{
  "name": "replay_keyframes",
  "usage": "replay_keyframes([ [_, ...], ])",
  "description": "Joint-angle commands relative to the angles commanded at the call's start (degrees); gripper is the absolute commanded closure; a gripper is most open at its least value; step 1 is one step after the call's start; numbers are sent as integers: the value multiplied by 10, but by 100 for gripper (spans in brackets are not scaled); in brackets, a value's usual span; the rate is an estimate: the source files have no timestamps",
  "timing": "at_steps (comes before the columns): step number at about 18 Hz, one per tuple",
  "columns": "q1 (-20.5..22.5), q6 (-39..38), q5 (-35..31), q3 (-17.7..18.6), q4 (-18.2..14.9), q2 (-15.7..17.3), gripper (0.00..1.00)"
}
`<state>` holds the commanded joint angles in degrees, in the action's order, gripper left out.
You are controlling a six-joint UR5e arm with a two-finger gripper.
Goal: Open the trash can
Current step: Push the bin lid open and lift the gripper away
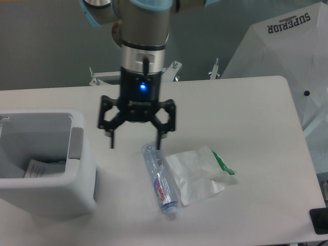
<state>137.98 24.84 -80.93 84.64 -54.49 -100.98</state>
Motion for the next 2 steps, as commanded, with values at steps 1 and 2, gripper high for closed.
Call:
replay_keyframes([
  [1,2,30,-17,0,-1,-2,0],
  [2,7,52,-27,3,-2,-4,0],
])
